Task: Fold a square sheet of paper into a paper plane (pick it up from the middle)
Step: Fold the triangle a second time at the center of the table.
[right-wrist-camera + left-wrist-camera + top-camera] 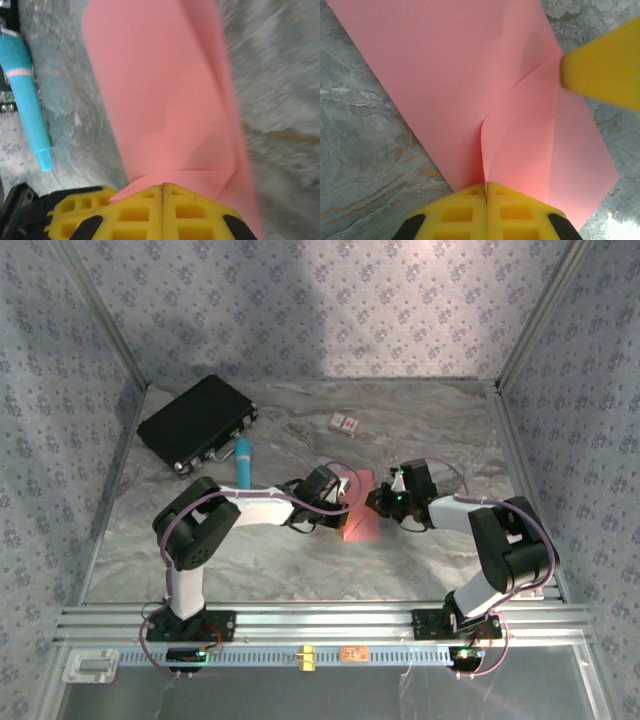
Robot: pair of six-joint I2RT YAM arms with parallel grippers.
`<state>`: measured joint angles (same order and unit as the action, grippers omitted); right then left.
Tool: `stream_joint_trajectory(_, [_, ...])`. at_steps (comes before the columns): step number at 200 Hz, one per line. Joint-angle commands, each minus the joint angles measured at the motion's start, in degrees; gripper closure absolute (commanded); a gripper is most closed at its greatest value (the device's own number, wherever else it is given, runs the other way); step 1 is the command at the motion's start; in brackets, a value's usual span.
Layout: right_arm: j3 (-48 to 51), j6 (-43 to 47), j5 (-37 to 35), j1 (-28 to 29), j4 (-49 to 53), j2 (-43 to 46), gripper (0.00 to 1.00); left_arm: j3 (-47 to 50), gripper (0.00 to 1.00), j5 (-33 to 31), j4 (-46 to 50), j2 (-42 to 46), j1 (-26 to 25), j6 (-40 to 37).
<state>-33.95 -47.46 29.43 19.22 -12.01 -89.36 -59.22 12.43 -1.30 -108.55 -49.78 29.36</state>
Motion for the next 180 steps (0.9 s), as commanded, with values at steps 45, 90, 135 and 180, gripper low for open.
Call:
stream_joint_trajectory(45, [3.5,-3.6,5.3,3.7,-5.6,-2.2,1.0,-0.1,1.0,-0.3,4.0,-0.8,0.6,-1.2])
stream_joint_trajectory(90, [5.8,-2.9,2.8,3.1,-3.2,-2.2,1.0,-0.1,1.0,-0.5,4.2,-0.7,0.6,-1.2])
stream_joint_trajectory(135, [4.0,-1.4,5.2,3.6,-1.0,2.2,0.99,-0.4,1.0,-0.1,4.4,-1.0,0.6,-1.3])
stream_joint_trajectory(180, [3.8,-1.7,6.0,4.9,-2.0,0.7,0.99,-0.1,1.0,0.0,4.0,-0.8,0.6,-1.2])
